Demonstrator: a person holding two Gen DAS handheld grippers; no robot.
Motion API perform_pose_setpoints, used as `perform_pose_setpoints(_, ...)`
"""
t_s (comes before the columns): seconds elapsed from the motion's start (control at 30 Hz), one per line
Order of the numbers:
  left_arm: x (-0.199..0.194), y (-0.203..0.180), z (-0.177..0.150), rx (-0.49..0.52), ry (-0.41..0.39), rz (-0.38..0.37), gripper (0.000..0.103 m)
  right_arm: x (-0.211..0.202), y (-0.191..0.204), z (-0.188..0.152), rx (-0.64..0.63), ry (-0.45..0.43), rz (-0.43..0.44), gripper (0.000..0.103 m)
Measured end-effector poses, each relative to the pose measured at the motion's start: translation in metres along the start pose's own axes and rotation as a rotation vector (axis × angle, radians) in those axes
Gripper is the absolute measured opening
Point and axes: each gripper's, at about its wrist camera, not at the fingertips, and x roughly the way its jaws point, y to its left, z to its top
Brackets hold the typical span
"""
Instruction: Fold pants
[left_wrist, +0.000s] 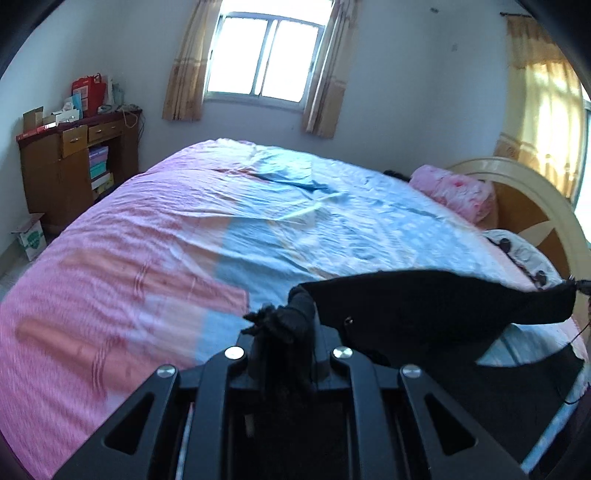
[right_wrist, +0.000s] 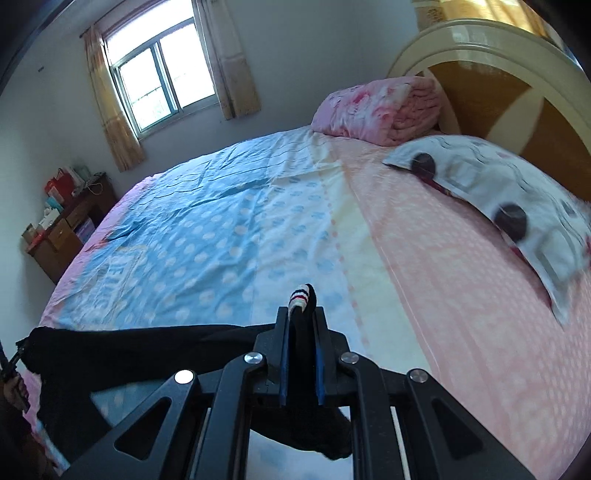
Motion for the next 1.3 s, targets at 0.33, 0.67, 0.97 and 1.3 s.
perform_pose_setpoints(0.33,-0.056,-0.009,-0.065,0.033,-0.010,-0.050,0.016,-0.061,-0.036,-0.112,0.081,0.021,0.012,0.011)
perform_pose_setpoints(0.67,-0.065,-0.009,-0.116,0.145,-0.007,-0.062,0.023,-0.066,-0.057,-0.174,0.126,0.103,-0.028,0.011)
perform_pose_setpoints(0.97,-0.091,-0.016,-0.132,0.303,0.029,-0.005,0.075,-0.108,-0.071,-0.195,0.197,0.038,-0.066,0.055)
perform_pose_setpoints(1.3,-0.109,-0.008,-0.152,0.284,0.063,-0.006,0.083,-0.175,0.020,-0.205,0.030,-0.036,-0.165,0.056)
